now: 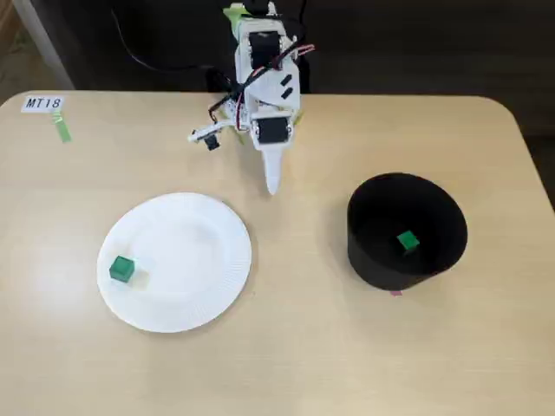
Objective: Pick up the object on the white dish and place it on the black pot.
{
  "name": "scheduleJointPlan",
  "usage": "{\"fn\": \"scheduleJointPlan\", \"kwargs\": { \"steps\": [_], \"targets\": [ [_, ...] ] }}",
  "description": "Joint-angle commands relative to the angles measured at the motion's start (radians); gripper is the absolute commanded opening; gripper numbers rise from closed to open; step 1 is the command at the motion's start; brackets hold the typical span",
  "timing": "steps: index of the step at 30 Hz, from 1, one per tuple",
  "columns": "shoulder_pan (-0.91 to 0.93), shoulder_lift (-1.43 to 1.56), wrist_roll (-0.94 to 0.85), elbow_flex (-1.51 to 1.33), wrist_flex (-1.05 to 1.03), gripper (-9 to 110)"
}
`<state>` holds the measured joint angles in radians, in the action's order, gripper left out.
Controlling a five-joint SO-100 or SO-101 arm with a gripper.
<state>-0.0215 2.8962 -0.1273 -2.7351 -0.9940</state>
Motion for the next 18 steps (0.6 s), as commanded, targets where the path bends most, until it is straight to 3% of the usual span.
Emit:
{"fn": "scheduleJointPlan", "kwargs": {
  "steps": [1, 9, 18],
  "targets": [
    [0.038, -0.295, -0.025, 0.414, -0.051, 0],
    [0.216, -0.726, -0.023, 0.816, -0.163, 0],
    [0.457, -0.942, -0.069, 0.962, -0.247, 0]
  ]
}}
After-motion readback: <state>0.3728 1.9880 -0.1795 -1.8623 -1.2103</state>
